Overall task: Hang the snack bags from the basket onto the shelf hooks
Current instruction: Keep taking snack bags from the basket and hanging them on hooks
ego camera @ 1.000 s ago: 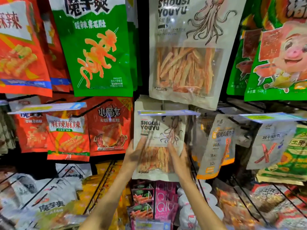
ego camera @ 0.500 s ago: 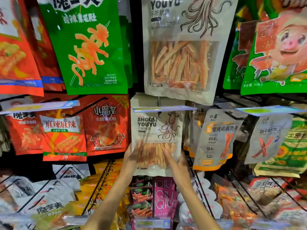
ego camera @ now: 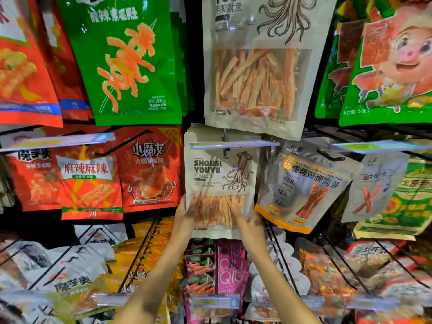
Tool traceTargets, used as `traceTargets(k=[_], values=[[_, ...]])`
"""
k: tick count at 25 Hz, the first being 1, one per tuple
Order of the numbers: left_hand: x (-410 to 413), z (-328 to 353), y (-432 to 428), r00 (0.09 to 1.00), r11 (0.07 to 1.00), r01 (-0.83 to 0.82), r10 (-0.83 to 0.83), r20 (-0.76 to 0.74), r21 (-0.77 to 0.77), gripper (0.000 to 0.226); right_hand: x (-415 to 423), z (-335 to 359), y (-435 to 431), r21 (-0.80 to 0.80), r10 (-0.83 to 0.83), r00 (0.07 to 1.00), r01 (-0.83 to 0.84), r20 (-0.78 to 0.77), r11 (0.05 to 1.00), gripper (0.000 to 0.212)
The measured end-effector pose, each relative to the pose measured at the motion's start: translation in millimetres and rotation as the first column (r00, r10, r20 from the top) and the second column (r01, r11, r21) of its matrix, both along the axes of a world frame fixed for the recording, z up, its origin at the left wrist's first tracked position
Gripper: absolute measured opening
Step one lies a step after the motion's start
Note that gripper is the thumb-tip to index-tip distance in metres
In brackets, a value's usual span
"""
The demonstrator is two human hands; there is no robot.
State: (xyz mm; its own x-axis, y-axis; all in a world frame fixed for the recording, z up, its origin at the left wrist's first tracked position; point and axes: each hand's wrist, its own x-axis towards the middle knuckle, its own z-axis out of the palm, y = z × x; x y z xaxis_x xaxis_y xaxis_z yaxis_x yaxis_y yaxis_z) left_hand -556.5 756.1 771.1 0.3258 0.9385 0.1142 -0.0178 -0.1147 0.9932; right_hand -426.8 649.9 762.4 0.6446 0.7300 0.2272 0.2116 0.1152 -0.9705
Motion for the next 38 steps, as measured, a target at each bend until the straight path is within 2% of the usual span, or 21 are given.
traceTargets(k=[2, 5, 9, 11, 13, 15, 16, 18, 20, 21, 23, 26, 28, 29, 32, 38], values=[[0.2, -0.1, -1.5, 1.000, 1.000, 0.000, 0.000, 0.012, -0.002, 0.123, 3.1, -0.6, -1.1, -0.017, 0.012, 1.000, -0.012, -0.010, 1.000, 0.090], [-4.0, -1.4, -0.7, 1.000, 0.999, 0.029, -0.029, -0.011, 0.017, 0.113, 6.0, 5.7, -6.9, -0.099, 0.042, 0.999, -0.042, 0.002, 0.994, 0.079], [-15.6, 3.1, -4.8, 0.993, 0.994, 0.108, -0.106, -0.057, 0.022, 0.089, 12.4, 5.4, -9.6, -0.331, 0.093, 0.996, -0.091, -0.009, 0.939, 0.088], [-23.3, 8.5, -7.9, 0.987, 0.989, 0.138, -0.133, -0.093, 0.051, 0.086, 10.1, 9.5, -14.1, -0.317, 0.117, 0.992, -0.124, -0.040, 0.940, 0.094], [-30.7, 11.5, -12.7, 0.971, 0.987, 0.151, -0.136, -0.197, 0.064, 0.077, 11.6, 11.4, -16.1, -0.264, 0.144, 0.988, -0.152, -0.052, 0.953, 0.088], [-39.4, 13.5, -23.8, 0.917, 0.983, 0.153, -0.103, -0.384, 0.101, 0.060, 9.5, 13.6, -26.0, -0.381, 0.129, 0.991, -0.107, 0.034, 0.918, 0.085], [-44.8, 15.7, -30.6, 0.848, 0.967, 0.160, -0.031, -0.530, 0.199, 0.057, 8.4, 14.0, -31.5, -0.446, 0.131, 0.978, -0.045, 0.162, 0.894, 0.090], [-56.8, 15.6, -44.8, 0.594, 0.873, 0.231, 0.223, -0.773, 0.429, 0.066, 9.4, 8.8, -42.2, -0.511, 0.179, 0.865, 0.100, 0.469, 0.853, 0.090], [-64.8, 13.0, -60.9, 0.340, 0.826, 0.248, 0.415, -0.844, 0.507, 0.067, 7.4, 10.2, -58.3, -0.579, 0.285, 0.705, 0.216, 0.650, 0.786, 0.067], [-67.1, 10.3, -66.4, 0.256, 0.830, 0.246, 0.442, -0.860, 0.500, 0.066, 6.3, 11.0, -66.0, -0.608, 0.335, 0.647, 0.254, 0.685, 0.752, 0.061], [-69.8, 13.6, -84.4, 0.144, 0.857, 0.244, 0.430, -0.891, 0.453, 0.065, 3.4, 13.5, -81.9, -0.659, 0.418, 0.574, 0.309, 0.704, 0.686, 0.062], [-70.5, 22.9, -114.8, 0.048, 0.881, 0.239, 0.410, -0.911, 0.409, 0.064, -1.2, 21.4, -105.3, -0.696, 0.510, 0.496, 0.325, 0.702, 0.641, 0.061], [-70.1, 25.6, -135.4, 0.022, 0.870, 0.267, 0.423, -0.906, 0.413, 0.064, -2.4, 28.0, -122.7, -0.713, 0.541, 0.478, 0.334, 0.692, 0.617, 0.059], [-69.0, 24.9, -146.3, 0.027, 0.849, 0.288, 0.456, -0.889, 0.444, 0.063, -2.3, 31.2, -134.2, -0.694, 0.535, 0.456, 0.335, 0.712, 0.638, 0.058], [-63.7, 26.9, -176.2, 0.093, 0.772, 0.319, 0.552, -0.828, 0.550, 0.058, -0.9, 41.2, -168.6, -0.608, 0.486, 0.380, 0.343, 0.787, 0.716, 0.055], [-27.7, 42.3, -222.4, 0.221, 0.699, 0.369, 0.574, -0.789, 0.612, 0.051, 20.0, 66.2, -222.4, -0.509, 0.385, 0.359, 0.373, 0.850, 0.776, 0.056]])
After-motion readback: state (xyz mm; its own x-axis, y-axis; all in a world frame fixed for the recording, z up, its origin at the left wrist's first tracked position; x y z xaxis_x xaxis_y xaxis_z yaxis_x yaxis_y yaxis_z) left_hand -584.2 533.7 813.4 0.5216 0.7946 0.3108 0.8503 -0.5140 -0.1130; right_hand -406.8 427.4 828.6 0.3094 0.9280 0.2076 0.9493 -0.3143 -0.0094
